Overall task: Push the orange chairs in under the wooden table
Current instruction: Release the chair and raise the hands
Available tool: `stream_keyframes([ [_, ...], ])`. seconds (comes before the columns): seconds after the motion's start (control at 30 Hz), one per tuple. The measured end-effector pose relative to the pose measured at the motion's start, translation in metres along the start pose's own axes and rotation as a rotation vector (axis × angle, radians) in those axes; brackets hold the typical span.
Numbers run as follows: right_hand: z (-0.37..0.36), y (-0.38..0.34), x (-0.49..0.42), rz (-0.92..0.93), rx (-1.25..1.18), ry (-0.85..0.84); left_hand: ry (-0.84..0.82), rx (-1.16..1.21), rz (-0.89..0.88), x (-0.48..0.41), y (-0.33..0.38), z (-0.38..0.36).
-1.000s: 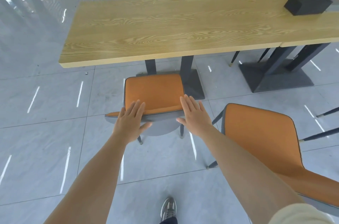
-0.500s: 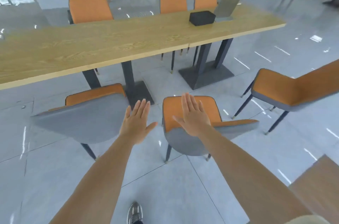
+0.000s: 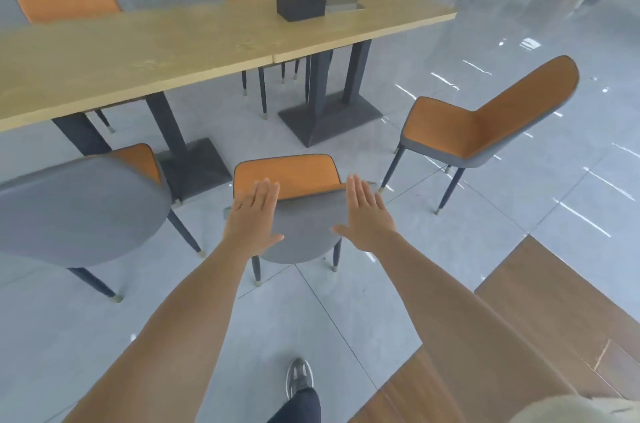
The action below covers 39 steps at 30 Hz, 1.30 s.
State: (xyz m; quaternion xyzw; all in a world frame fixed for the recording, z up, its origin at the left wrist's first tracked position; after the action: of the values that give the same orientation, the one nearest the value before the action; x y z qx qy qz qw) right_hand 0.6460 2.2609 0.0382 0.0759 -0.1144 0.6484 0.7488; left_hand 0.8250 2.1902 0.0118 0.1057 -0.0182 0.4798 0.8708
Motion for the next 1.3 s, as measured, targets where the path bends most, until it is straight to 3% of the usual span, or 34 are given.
stream_keyframes([
  [0.33,-0.021,0.031,-0.068,0.075,0.009,-0.013,-0.054,-0.027,0.023,-0.070,0.005,-0.028],
  [0.67,-0.017,0.033,-0.119,0.204,0.120,-0.074,-0.151,-0.027,0.146,-0.075,0.000,-0.031],
  [0.97,-0.013,0.036,-0.167,0.344,0.177,0.058,-0.111,-0.030,0.238,-0.103,-0.003,-0.024],
  [1.3,0.015,0.008,-0.277,0.470,0.211,0.077,-0.109,-0.030,0.328,-0.176,-0.062,-0.010],
])
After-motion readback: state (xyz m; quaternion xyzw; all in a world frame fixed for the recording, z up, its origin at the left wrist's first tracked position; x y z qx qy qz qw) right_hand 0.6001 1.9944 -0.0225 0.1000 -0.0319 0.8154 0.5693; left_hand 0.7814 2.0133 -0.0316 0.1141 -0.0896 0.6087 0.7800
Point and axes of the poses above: each hand's wrist, its own x-axis away from the middle knuckle, its own z-axis out of the back of the hand, y = z × x, the point moved 6 cm from there along -x, towards the middle knuckle, and after that the axes turned 7 degrees about x, right-handed, at the moved point
